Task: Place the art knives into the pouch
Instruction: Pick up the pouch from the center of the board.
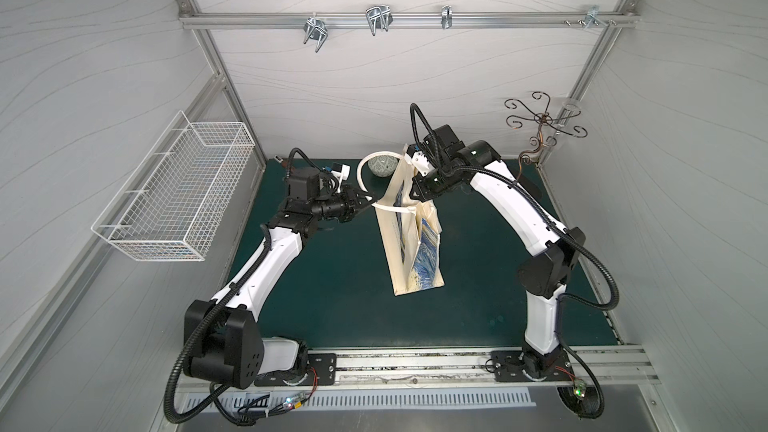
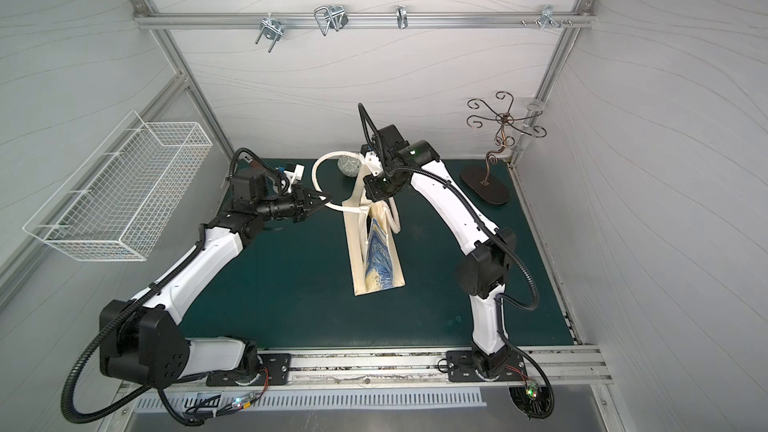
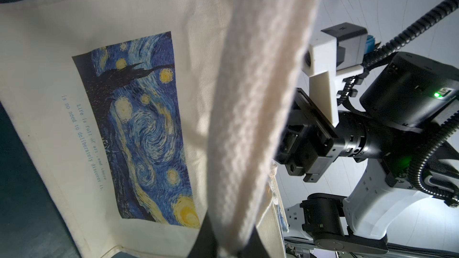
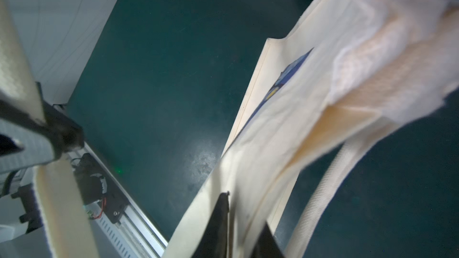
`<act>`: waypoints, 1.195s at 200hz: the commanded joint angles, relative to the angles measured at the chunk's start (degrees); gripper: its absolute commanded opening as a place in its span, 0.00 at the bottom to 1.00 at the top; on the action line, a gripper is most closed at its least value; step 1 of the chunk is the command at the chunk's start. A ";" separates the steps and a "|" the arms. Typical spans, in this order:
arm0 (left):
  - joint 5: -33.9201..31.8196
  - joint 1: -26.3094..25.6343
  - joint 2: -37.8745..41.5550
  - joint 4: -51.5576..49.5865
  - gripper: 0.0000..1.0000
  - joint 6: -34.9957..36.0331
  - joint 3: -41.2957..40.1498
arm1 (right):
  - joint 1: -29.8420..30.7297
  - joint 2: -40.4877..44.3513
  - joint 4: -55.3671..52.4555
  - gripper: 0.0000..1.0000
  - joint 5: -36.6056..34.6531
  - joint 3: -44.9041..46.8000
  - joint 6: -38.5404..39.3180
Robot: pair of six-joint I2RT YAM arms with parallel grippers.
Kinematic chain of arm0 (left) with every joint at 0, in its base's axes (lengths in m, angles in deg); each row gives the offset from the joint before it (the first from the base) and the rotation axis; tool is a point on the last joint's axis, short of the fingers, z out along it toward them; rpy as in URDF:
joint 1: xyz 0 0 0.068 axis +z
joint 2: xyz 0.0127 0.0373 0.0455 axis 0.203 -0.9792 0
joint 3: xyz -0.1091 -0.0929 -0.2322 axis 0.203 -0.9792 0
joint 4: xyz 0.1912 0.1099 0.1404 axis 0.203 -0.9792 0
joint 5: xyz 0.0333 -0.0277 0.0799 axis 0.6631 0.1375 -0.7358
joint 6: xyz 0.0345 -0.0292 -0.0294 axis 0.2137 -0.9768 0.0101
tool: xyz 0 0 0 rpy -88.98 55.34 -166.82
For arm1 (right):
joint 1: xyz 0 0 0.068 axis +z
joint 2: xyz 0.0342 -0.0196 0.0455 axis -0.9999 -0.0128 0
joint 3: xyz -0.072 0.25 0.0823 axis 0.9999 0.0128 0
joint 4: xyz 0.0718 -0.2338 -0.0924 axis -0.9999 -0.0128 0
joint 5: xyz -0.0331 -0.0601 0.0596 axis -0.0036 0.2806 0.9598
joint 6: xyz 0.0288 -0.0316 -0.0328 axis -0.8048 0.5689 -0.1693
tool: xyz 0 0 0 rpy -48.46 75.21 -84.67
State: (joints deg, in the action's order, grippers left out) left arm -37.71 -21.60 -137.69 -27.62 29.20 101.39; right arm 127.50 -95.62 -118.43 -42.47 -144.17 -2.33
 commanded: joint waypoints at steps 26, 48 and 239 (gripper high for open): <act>1.41 7.01 5.97 -8.66 0.37 3.78 4.48 | 2.30 0.61 -1.33 0.00 -9.20 -3.56 10.59; 3.94 13.59 10.23 -11.45 0.53 3.45 6.48 | -0.28 3.22 3.49 0.00 -7.28 -1.58 13.24; 7.53 19.20 8.05 -15.90 0.50 6.61 4.76 | 2.15 6.70 -1.47 0.00 7.67 3.39 47.90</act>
State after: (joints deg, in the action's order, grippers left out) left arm -31.37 -2.70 -130.30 -46.16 35.26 106.44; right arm 129.17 -88.69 -118.95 -38.27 -141.24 40.44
